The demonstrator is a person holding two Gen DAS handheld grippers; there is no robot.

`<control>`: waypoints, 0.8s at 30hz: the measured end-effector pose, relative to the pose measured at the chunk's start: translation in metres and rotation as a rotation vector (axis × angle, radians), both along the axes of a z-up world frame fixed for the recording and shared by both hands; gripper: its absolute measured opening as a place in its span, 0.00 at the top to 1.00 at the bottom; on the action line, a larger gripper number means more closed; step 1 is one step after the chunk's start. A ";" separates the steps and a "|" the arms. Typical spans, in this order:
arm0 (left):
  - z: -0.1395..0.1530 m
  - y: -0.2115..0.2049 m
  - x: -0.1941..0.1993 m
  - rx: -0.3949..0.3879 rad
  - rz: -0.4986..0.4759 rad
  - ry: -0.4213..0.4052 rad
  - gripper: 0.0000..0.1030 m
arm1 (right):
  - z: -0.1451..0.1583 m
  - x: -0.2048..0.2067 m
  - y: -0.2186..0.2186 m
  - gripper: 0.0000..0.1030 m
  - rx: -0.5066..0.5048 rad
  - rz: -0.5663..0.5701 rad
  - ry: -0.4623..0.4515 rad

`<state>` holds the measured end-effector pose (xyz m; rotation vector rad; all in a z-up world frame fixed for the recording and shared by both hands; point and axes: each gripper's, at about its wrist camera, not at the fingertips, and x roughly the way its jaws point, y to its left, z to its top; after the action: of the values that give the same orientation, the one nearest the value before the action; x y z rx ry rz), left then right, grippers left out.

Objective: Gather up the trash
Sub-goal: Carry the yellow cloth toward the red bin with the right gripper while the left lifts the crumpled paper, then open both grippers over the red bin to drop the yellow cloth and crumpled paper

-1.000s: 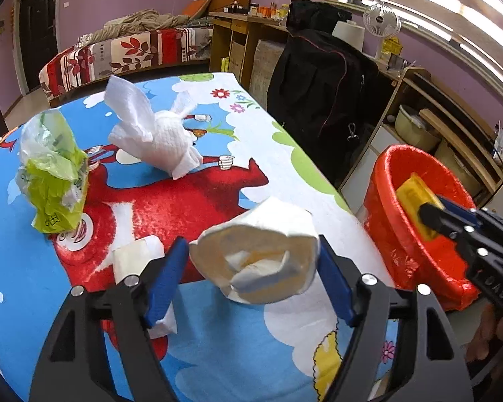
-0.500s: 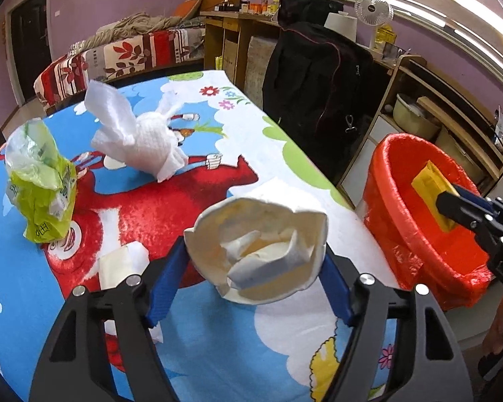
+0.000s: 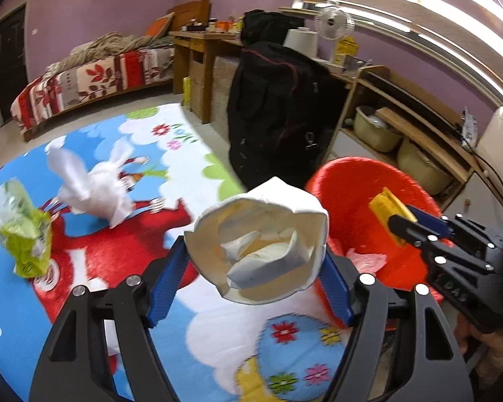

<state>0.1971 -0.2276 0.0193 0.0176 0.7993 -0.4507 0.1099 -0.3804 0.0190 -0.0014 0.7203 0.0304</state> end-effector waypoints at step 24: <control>0.015 -0.097 -0.006 -0.045 -0.215 0.012 0.30 | 0.010 -0.014 -0.089 0.74 0.048 -0.146 -0.021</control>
<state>0.1912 -0.3244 0.0338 0.0592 0.8024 -0.6730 0.0956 -0.4699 0.0290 0.0966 0.6972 -0.0914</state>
